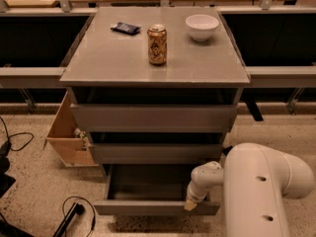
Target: Open bottom drawer
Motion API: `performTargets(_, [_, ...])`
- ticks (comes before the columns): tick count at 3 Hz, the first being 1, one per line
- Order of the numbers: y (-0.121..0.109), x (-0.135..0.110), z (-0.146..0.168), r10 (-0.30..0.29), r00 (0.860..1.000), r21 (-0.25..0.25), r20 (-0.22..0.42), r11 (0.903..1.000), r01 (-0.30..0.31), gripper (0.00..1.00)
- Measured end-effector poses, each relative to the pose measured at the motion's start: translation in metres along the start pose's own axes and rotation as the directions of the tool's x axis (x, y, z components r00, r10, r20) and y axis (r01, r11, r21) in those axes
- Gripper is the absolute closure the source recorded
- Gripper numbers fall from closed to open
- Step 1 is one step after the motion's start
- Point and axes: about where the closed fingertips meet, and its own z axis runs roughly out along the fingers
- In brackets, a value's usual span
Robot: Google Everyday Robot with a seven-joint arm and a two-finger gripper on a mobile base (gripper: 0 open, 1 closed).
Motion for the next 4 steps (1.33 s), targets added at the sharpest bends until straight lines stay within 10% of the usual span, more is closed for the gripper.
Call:
performTargets(2, [0.009, 0.024, -0.013, 0.059, 0.998, -0.011, -0.037, 0.9982, -0.06, 1.0])
performTargets(4, [0.009, 0.024, -0.013, 0.059, 0.998, -0.011, -0.037, 0.9982, -0.06, 0.5])
